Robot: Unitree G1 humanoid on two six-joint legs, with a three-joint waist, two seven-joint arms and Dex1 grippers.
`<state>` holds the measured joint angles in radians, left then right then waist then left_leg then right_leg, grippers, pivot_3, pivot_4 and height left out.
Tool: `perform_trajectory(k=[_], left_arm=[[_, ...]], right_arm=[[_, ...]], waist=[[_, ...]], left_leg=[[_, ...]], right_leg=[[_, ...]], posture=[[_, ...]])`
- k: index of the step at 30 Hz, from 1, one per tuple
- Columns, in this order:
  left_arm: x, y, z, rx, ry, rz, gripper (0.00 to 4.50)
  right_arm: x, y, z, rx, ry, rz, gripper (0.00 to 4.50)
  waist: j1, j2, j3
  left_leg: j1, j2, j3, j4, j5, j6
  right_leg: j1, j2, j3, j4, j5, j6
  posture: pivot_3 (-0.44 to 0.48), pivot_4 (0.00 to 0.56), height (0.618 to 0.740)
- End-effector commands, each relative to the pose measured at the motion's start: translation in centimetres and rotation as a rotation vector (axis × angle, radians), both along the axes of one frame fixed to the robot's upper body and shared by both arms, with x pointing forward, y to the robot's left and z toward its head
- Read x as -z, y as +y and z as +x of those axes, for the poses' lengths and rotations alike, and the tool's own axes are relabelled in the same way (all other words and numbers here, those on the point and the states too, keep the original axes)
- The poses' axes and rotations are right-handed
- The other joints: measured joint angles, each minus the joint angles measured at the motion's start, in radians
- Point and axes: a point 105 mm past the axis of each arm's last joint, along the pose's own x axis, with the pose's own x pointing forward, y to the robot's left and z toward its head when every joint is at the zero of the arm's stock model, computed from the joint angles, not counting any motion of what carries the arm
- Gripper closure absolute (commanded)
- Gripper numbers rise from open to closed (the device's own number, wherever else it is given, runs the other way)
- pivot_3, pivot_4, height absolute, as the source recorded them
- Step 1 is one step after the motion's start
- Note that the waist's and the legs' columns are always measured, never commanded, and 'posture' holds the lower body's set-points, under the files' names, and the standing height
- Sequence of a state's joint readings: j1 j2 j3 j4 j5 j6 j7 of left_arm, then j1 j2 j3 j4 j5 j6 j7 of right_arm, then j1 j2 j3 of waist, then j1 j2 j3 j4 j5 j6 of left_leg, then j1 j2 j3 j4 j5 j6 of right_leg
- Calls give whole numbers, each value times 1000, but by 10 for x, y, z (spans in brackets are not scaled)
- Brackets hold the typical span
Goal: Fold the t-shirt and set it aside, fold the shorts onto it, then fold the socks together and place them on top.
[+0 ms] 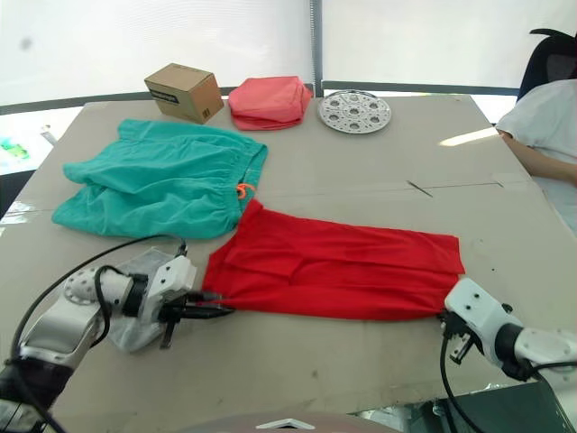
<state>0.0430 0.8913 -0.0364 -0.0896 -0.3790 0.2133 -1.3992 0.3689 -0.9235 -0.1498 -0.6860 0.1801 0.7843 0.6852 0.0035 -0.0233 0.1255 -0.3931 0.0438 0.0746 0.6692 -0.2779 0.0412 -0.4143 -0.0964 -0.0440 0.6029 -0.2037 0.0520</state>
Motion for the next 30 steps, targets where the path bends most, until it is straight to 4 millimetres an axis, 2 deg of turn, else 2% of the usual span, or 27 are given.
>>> perform_trajectory(k=[1, 8, 10, 12, 13, 15, 18, 19, 20, 21, 25, 30], left_arm=[[1, -15, -20, -5, 80, -25, 4442], [-4, -44, -39, -144, 85, -81, 4442], [-9, -53, -44, -187, 71, -122, 4442], [-17, -55, -52, -227, 133, -198, 4442], [-22, -54, -54, -243, 146, -240, 3687], [-32, -47, -49, -283, 121, -300, 2927], [-46, -29, -39, -311, 151, -336, 1469], [-52, -23, -36, -295, 159, -331, 812], [-59, -17, -24, -308, 123, -320, 439], [-64, -13, -12, -324, 100, -303, 422], [-78, -11, 38, -360, -52, -173, 422], [-98, -34, 93, -296, -98, -89, 422]], right_arm=[[-17, 1, 21, -7, -29, -101, 4500], [-41, 12, 68, -136, -73, -295, 4500], [-41, 13, 73, -172, -40, -312, 4500], [-40, 10, 65, -194, 25, -286, 4500], [-42, 9, 59, -185, 51, -254, 3831], [-47, 7, 53, -149, 58, -210, 3016], [-60, 1, 39, -84, 79, -123, 1513], [-65, 2, 32, -69, 90, -78, 867], [-71, 2, 28, -53, 87, -28, 449], [-78, 3, 27, -37, 58, 19, 51], [-97, 6, 43, 60, -112, 164, 51], [-101, 32, 72, 21, -223, 197, 51]], waist=[[3, 1, 1], [10, 7, 6], [11, 6, 7], [15, 4, 8], [18, 3, 8], [18, 4, 9], [18, 5, 9], [18, 5, 9], [19, 5, 9], [19, 5, 9], [20, 0, 7], [13, -2, 8]], left_leg=[[0, 0, 0, 0, 0, 0], [-3, -1, -4, -3, 2, 3], [-4, -2, -5, -3, 2, 3], [-5, -3, -5, -2, 1, 4], [-5, -3, -6, -2, 1, 4], [-6, -3, -7, -1, 1, 5], [-5, -3, -8, 0, 1, 4], [-5, -3, -10, 0, 1, 4], [-5, -3, -10, 1, 1, 4], [-5, -3, -11, 1, 1, 4], [-5, -4, -13, 2, 1, 3], [-5, -8, -13, 3, 2, 3]], right_leg=[[0, 0, -1, 0, 0, 0], [-1, 1, -7, -1, 1, -2], [-1, 0, -7, -2, 1, -2], [-1, -1, -8, -2, 2, -3], [-1, -1, -8, -2, 2, -4], [0, -2, -10, -3, 2, -4], [1, -2, -11, -2, 0, 0], [1, -1, -12, -2, 0, 0], [1, -1, -13, -1, 0, 0], [2, -1, -13, 0, 0, 0], [3, 1, -13, 0, 0, 0], [4, 4, -10, 1, 3, -4]], posture=[[0, 150, 740], [0, 150, 740], [0, 150, 740], [0, 150, 740], [0, 150, 740], [0, 150, 740], [0, 150, 740], [0, 150, 740], [0, 150, 740], [0, 150, 740], [0, 150, 740], [0, 150, 740]])
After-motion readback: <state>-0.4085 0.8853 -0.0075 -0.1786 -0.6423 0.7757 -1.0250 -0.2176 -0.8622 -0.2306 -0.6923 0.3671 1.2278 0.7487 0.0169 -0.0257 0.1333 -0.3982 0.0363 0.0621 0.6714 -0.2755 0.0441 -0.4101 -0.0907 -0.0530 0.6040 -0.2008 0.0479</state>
